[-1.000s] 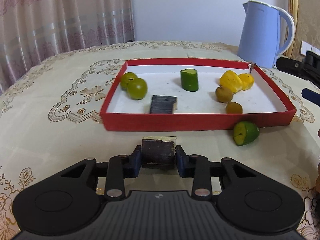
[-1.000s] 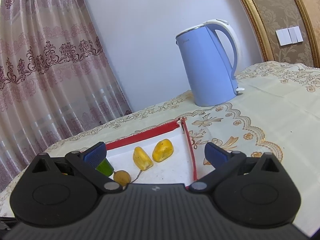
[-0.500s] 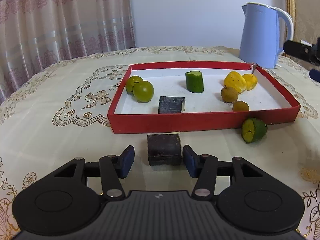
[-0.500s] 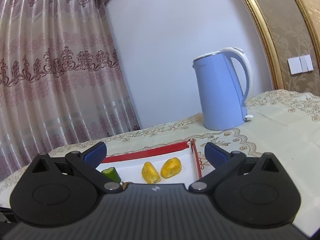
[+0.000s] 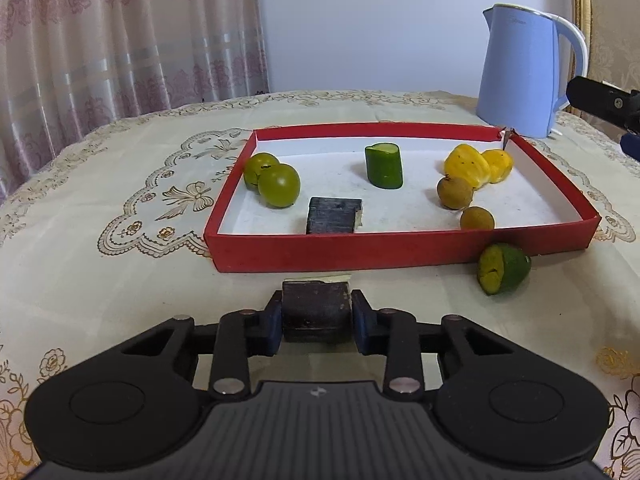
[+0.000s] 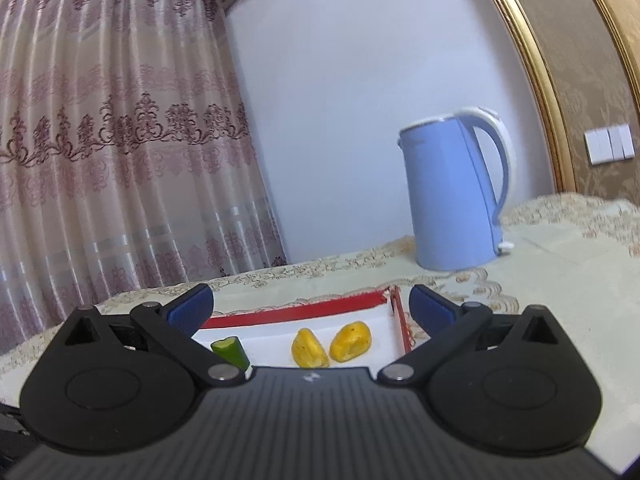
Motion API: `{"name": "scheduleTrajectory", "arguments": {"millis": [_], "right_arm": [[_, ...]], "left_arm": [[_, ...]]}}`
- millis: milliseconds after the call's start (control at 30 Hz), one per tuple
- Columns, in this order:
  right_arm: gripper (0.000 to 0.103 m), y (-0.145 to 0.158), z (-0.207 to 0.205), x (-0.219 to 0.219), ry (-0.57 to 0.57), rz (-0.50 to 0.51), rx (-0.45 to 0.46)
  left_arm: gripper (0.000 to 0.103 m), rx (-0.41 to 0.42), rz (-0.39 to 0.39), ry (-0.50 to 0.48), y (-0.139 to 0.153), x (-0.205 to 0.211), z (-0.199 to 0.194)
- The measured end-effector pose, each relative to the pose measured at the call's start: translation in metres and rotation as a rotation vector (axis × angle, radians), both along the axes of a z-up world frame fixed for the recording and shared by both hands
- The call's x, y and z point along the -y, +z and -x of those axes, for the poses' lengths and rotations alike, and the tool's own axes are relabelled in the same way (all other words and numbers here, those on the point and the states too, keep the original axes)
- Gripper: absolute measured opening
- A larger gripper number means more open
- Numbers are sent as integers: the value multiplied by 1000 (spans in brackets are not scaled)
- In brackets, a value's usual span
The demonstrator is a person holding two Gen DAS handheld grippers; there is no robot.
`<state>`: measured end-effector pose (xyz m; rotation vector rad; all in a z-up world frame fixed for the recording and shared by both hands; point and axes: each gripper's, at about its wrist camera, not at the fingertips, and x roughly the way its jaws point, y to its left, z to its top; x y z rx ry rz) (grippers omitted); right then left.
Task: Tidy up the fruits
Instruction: 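Lift the dark cylinder piece with the left gripper while the right gripper grasps the green fruit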
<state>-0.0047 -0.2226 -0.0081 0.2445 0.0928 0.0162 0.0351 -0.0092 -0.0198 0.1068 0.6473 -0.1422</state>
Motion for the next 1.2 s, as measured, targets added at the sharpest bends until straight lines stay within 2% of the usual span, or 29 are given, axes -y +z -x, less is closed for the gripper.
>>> {"name": "scheduleTrajectory", "arguments": {"millis": [100,233,433,600,767,867,933,1033,1200], "right_arm": [[103,2,3,-1,1,2,23],[103,9,8,7,-20,-76,27],[103,17,24,3,-12,-94,-59],[103,19,35,-13,22,-25,-144],[103,13,33,-44,118,127,-287],[103,8,29,-59,132,190,-334],[102,4,23,-64,126,209,-364],[93,-1,13,-69,144,202,-408],[87,-12,-1,-76,147,232,-463]], "left_arm": [[33,7,-14,13,1,-2,2],[33,21,-14,46,5,-12,2],[33,22,-11,94,6,-26,-2],[33,43,-23,108,6,-28,2],[33,72,-40,120,8,-30,5],[33,69,-31,125,9,-33,5],[33,72,-31,128,9,-35,6],[33,74,-33,131,9,-37,7],[33,70,-28,129,9,-39,6]]}}
